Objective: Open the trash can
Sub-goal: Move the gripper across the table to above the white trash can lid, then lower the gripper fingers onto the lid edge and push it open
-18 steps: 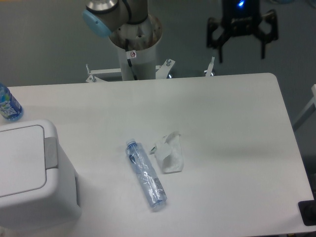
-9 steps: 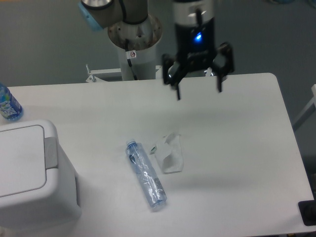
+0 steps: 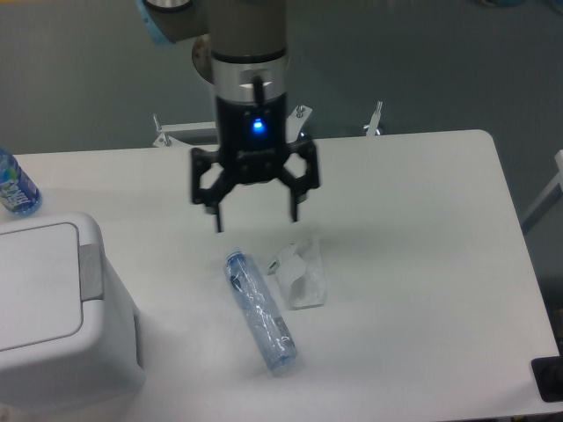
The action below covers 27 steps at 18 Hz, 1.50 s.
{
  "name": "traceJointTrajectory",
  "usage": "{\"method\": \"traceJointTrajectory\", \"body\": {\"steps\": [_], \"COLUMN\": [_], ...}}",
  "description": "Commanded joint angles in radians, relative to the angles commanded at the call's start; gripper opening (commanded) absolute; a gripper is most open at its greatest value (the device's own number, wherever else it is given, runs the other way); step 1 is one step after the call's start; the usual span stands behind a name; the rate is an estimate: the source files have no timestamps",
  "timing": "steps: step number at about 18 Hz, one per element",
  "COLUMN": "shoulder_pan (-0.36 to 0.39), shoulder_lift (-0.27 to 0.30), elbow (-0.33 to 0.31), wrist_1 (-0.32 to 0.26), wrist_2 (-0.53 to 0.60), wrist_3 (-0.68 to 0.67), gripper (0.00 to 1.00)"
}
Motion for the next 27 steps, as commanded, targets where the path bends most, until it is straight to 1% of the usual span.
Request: {"method": "traceJointTrajectory", "body": {"steps": [2,5,10,13,27], "shoulder_pan": [-0.032,-0.063,-0.106,-0.118,-0.123], "shoulder_lift": [-0.014,-0.020,-0.054,-0.058,-0.072], "elbow": [0.002,0.002,-0.002,0.000,0.003], "wrist_1": [0.002,0.002,0.011,0.011,0.011], "wrist_2": [0.008,0.009,0.009,0.011,0.011], "wrist_3": [0.000,0.003,0.008,0.008,0.008], "gripper": [1.00,1.00,1.00,1.00,1.00]}}
